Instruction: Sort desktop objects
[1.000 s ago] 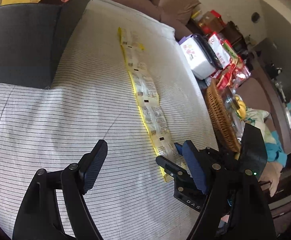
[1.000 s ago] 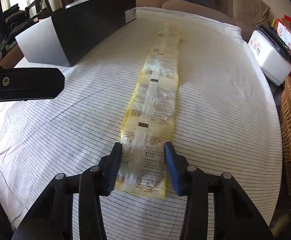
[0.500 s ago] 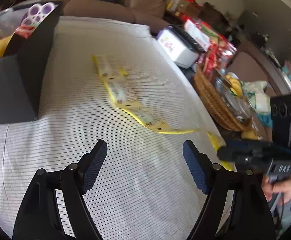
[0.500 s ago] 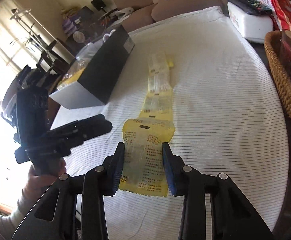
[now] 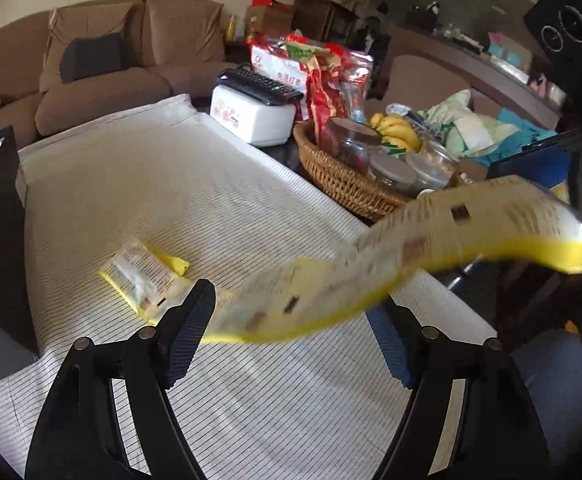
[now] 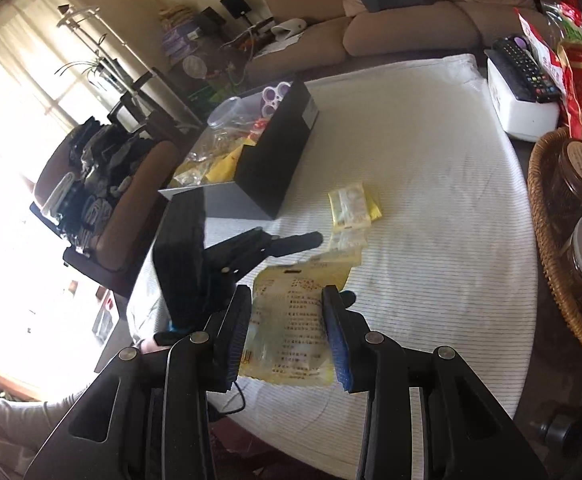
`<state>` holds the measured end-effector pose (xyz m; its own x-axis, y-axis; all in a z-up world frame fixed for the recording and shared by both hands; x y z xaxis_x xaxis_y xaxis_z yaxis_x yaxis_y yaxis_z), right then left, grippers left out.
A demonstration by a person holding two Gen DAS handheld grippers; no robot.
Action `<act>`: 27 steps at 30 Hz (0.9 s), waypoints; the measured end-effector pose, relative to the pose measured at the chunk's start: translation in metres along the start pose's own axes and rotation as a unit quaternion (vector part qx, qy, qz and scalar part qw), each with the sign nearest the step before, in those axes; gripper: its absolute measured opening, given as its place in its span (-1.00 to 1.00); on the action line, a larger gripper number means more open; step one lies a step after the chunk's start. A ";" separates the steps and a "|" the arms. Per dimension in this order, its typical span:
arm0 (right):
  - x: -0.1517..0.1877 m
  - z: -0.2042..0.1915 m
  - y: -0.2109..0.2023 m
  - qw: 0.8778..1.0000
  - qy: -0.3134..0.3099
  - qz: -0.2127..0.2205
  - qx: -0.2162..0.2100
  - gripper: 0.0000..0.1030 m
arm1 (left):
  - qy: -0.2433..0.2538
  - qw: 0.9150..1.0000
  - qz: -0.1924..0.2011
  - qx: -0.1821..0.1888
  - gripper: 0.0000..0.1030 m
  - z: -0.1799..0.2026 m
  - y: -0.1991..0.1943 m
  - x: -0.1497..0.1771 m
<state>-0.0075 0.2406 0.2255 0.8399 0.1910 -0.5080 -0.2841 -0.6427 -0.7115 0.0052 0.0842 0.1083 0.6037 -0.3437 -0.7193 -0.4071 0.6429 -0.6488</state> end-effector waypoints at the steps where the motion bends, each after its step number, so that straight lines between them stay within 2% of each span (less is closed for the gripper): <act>1: -0.001 -0.003 -0.006 1.000 0.000 0.006 -0.007 -0.57 | -0.001 1.000 -0.009 0.014 -0.37 -0.001 0.000 -0.002; 3: -0.005 -0.011 -0.013 1.000 -0.007 0.017 -0.009 -0.58 | 0.003 0.999 -0.028 0.024 -0.92 -0.002 0.000 -0.006; 5: -0.008 -0.013 -0.014 0.999 -0.022 0.022 0.013 -0.58 | -0.003 0.999 -0.031 0.022 -0.94 -0.006 -0.002 -0.008; 8: -0.006 0.000 -0.013 0.999 -0.008 0.036 0.016 -0.52 | -0.063 0.997 -0.018 0.041 -0.94 -0.021 -0.013 -0.020; 10: -0.001 0.012 -0.008 0.999 -0.013 0.042 0.023 -0.51 | -0.074 0.996 -0.004 0.039 -0.94 -0.026 -0.026 -0.030; 12: 0.007 0.021 0.004 0.997 -0.041 0.040 0.046 -0.28 | -0.079 0.996 0.001 0.040 -0.94 -0.029 -0.038 -0.040; 13: 0.011 0.025 0.011 0.995 -0.059 0.043 0.064 -0.14 | -0.076 0.996 0.001 0.040 -0.94 -0.029 -0.046 -0.046; 17: 0.022 0.023 0.041 0.987 -0.126 0.058 0.078 -0.10 | -0.031 0.999 0.003 0.023 -0.94 -0.017 -0.088 -0.077; 18: 0.020 0.021 0.044 0.986 -0.132 0.069 0.072 -0.06 | -0.021 1.000 0.001 0.020 -0.94 -0.013 -0.100 -0.087; 20: 0.010 0.014 0.045 0.984 -0.137 0.099 0.051 0.21 | 0.000 1.000 0.006 0.010 -0.94 -0.003 -0.125 -0.108; 22: -0.002 0.005 0.042 0.982 -0.138 0.126 0.031 0.34 | 0.022 1.000 0.012 0.004 -0.94 0.007 -0.153 -0.128; 27: -0.032 -0.017 0.019 0.971 -0.174 0.166 -0.007 0.36 | 0.064 0.998 0.019 0.012 -0.94 0.035 -0.212 -0.172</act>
<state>-0.0321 0.2099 0.2370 0.4949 0.2097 -0.8433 -0.5035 -0.7218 -0.4749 0.0116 0.0309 0.3786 0.4955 -0.4026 -0.7697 -0.4105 0.6724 -0.6159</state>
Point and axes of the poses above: each gripper's, at about its wrist camera, not at the fingertips, and y roughly the way its jaws point, z to its right, x to its underside, the point moved 2 cm from there along y, roughly the way its jaws point, and after that the axes turned 1 degree about y, right-handed, at the moved point
